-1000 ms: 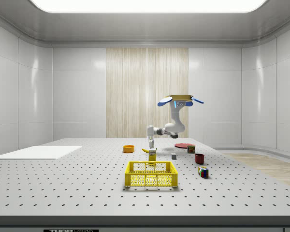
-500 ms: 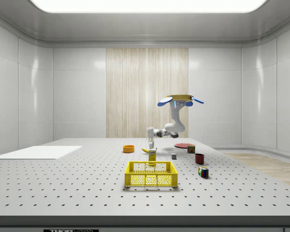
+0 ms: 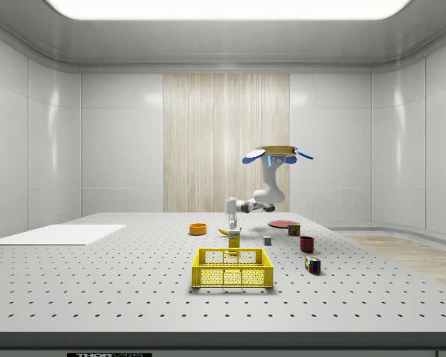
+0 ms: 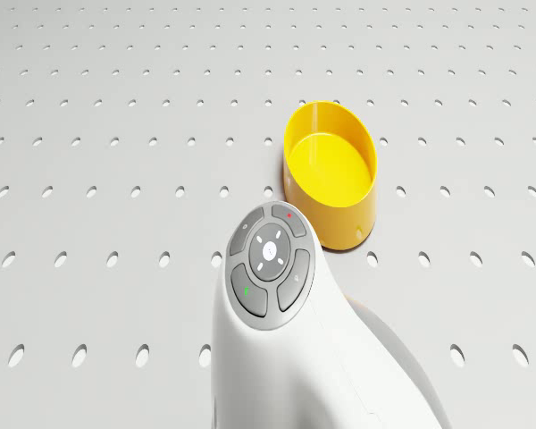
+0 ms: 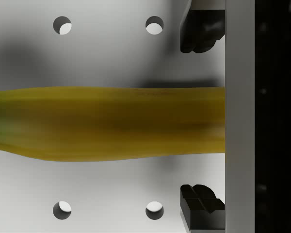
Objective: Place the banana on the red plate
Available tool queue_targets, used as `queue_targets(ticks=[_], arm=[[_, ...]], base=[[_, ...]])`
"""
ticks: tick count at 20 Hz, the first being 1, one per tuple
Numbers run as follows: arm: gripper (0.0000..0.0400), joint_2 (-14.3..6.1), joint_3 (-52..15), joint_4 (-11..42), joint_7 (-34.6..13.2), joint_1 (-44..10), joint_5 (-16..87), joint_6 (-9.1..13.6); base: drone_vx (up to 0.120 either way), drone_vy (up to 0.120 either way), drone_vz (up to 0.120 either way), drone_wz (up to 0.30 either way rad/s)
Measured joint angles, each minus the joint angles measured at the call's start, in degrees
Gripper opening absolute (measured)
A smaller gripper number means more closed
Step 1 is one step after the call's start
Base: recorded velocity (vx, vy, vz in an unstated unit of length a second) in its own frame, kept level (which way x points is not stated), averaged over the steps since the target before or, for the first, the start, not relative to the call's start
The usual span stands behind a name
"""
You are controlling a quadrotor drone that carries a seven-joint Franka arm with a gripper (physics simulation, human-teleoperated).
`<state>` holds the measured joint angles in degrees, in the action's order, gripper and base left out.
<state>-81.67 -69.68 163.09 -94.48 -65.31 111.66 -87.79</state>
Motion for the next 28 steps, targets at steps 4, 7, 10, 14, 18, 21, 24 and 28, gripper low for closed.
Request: queue_targets(ticks=[4, 7, 10, 14, 18, 21, 24, 28], arm=[[0.0329, -0.3, 0.7, -0.3, 0.1, -0.1, 0.6, -0.6], [0.0235, -0.5, 1.0, -0.3, 0.1, -0.1, 0.8, -0.9], [0.0198, -0.7, 1.1, -0.4, 0.0, -0.2, 0.9, -1.1], [0.0198, -0.9, 1.1, -0.4, -0.4, -0.2, 1.0, -1.1], [0.0198, -1.0, 0.3, -0.2, -1.0, -0.2, 0.4, -0.9], [0.0198, -1.0, -1.6, 0.3, -1.6, -0.1, -1.5, -0.3], [0.0200, -1.1, -4.1, 0.9, -2.0, -0.1, -3.9, 0.6], [0.0201, -1.3, -6.6, 1.3, -2.4, -0.1, -6.3, 1.2]], base=[[0.000, 0.000, 0.000, 0.000], [0.000, 0.000, 0.000, 0.000], [0.000, 0.000, 0.000, 0.000], [0.000, 0.000, 0.000, 0.000], [0.000, 0.000, 0.000, 0.000], [0.000, 0.000, 0.000, 0.000], [0.000, 0.000, 0.027, 0.000], [0.000, 0.000, 0.120, 0.000]])
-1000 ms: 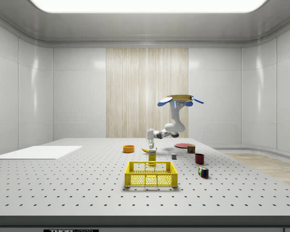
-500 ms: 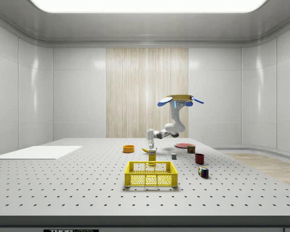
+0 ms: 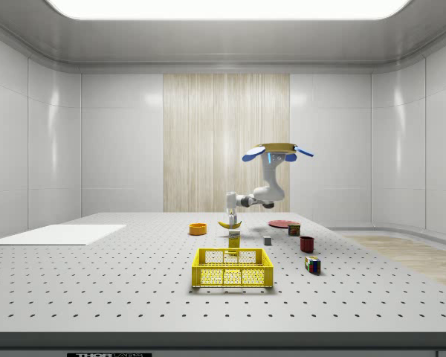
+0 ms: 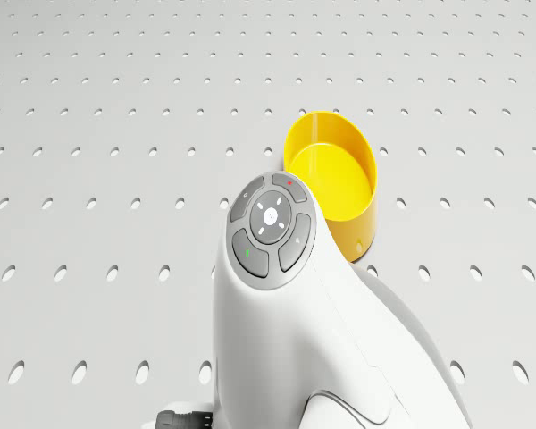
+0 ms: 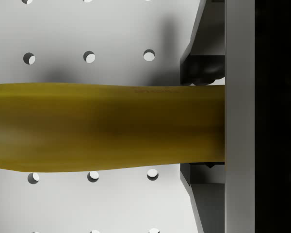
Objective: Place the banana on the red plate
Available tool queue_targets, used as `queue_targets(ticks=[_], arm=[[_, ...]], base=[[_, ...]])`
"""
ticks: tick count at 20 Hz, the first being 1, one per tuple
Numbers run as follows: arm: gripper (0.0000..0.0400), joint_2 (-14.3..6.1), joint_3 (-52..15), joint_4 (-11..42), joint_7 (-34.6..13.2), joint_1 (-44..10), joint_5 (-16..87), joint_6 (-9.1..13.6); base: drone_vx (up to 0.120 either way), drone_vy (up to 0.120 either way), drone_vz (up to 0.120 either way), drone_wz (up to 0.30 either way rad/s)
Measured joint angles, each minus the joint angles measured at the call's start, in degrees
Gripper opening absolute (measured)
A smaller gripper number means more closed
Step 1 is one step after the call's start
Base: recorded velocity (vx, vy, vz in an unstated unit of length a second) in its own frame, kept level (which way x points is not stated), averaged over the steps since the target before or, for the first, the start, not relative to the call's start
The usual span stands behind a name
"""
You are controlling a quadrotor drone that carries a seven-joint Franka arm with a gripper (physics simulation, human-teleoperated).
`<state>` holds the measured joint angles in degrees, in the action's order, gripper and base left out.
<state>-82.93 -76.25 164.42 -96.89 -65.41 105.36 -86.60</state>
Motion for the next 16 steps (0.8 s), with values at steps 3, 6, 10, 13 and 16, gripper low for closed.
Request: queue_targets(ticks=[3, 6, 10, 13, 16], arm=[[0.0201, -0.2, -1.0, 0.1, -0.1, -0.1, -1.1, 0.1], [0.0201, -0.5, -1.6, 0.2, -0.2, -0.2, -1.7, 0.0], [0.0201, -0.9, -2.1, 0.2, -0.4, -0.3, -2.2, -0.3], [0.0201, -1.3, -2.2, 0.2, -0.6, -0.3, -2.5, -0.6], [0.0201, -1.6, -2.3, 0.2, -0.6, -0.4, -2.7, -0.8]], base=[[0.000, 0.000, 0.120, 0.000], [0.000, 0.000, 0.120, 0.000], [0.000, 0.000, 0.120, 0.000], [0.000, 0.000, 0.120, 0.000], [0.000, 0.000, 0.120, 0.000]])
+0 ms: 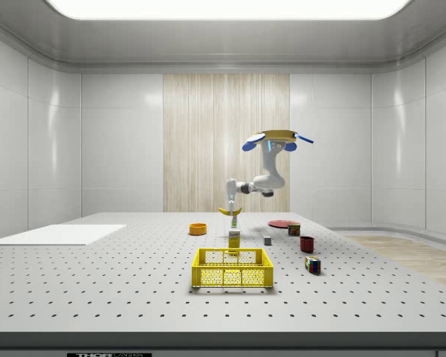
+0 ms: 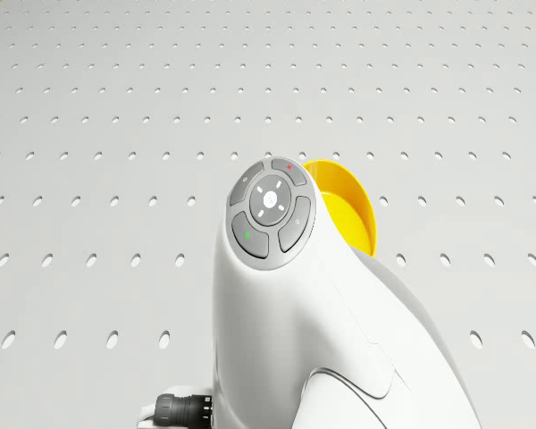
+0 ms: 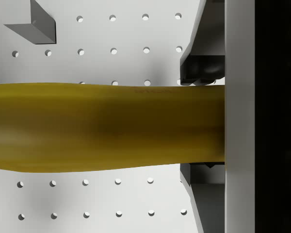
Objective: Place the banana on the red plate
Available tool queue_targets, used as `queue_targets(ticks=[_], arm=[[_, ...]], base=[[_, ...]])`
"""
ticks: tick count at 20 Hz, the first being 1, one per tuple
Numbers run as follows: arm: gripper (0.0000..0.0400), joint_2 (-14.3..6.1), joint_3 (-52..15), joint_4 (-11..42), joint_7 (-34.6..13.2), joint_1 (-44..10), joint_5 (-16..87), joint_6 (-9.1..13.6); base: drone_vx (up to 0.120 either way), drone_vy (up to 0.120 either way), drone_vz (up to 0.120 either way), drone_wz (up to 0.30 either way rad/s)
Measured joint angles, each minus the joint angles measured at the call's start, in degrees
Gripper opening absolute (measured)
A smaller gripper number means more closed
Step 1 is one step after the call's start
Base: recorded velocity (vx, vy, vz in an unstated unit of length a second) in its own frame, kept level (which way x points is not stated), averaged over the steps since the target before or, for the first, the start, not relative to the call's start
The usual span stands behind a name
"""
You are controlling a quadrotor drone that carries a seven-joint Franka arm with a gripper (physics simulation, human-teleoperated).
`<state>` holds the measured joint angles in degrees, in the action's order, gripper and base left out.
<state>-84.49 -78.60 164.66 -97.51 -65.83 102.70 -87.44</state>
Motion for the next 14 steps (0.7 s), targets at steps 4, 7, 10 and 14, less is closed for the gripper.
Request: queue_targets(ticks=[4, 7, 10, 14], arm=[[0.0201, -0.4, -0.1, 0.0, -0.1, -0.1, -0.2, -0.4], [0.0201, -0.7, -0.2, 0.0, 0.1, -0.2, -0.3, -0.6], [0.0201, -1.1, -0.2, 0.0, 2.1, -0.2, -0.5, -1.0], [0.0201, -1.7, -0.3, -0.1, 6.6, -0.4, -0.7, -1.6]], base=[[0.000, 0.000, 0.120, 0.000], [0.000, 0.000, 0.067, -0.133], [0.000, 0.000, 0.000, -0.300], [0.000, 0.000, 0.000, -0.300]])
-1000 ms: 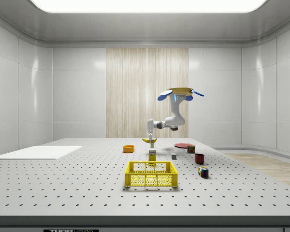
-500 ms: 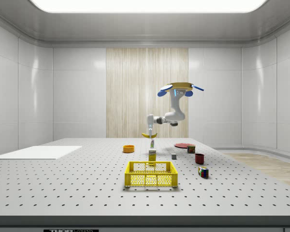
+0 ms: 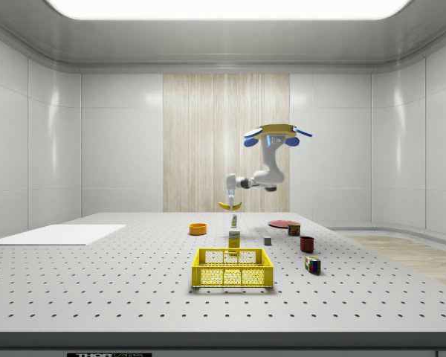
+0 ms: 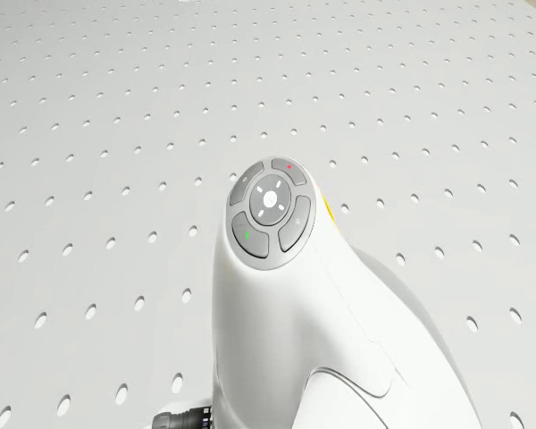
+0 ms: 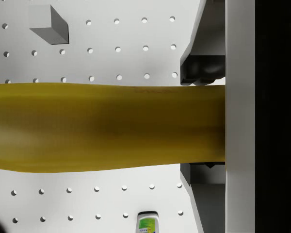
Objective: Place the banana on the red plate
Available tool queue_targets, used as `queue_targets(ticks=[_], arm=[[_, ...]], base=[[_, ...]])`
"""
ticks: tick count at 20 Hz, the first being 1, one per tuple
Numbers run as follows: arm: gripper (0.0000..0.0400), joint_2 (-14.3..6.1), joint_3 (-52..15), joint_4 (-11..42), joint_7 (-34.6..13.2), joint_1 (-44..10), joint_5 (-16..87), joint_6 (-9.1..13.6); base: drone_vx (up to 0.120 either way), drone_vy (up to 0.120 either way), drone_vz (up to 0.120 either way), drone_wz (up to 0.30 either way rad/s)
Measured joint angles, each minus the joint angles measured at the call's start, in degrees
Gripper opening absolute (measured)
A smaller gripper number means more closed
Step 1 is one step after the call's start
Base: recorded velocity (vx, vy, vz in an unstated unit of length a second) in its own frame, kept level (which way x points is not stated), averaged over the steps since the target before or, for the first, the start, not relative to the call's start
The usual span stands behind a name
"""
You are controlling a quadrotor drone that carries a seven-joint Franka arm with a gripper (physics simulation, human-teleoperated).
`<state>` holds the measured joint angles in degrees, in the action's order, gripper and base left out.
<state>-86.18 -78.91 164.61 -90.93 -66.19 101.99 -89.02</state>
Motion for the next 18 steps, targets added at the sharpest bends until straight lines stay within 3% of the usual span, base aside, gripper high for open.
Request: queue_targets(ticks=[18], arm=[[0.0201, -2.7, -0.4, -0.1, 28.4, -0.5, -0.8, -2.7]], base=[[0.000, 0.000, 0.000, -0.300]])
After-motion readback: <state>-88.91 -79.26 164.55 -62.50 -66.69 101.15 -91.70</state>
